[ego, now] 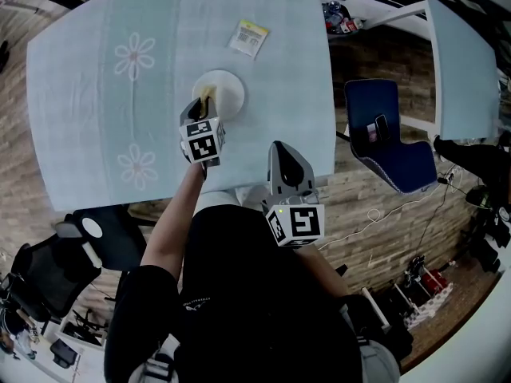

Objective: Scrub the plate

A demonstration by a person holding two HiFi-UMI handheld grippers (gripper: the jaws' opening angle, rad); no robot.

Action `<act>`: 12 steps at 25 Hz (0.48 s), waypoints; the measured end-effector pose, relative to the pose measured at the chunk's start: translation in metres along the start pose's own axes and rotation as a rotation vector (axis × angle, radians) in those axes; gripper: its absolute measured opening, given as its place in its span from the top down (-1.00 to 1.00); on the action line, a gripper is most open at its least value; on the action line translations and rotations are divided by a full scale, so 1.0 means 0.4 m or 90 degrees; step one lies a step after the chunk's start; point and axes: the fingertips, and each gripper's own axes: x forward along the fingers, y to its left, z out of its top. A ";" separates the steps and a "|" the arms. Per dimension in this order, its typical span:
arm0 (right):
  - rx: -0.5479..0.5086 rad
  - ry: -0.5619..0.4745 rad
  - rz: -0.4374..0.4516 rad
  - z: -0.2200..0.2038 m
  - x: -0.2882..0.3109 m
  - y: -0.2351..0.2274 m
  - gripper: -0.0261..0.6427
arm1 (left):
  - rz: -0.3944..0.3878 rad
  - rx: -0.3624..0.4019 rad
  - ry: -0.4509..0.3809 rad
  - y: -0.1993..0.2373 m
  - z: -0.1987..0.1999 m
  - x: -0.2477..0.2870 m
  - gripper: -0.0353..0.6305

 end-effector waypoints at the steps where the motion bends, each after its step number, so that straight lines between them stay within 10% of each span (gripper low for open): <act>1: 0.001 0.000 -0.005 -0.002 -0.005 -0.004 0.90 | -0.008 0.002 0.002 -0.017 -0.003 0.003 0.69; 12: 0.020 -0.001 -0.060 -0.018 -0.054 -0.065 0.90 | -0.071 0.045 0.033 -0.166 -0.045 0.036 0.69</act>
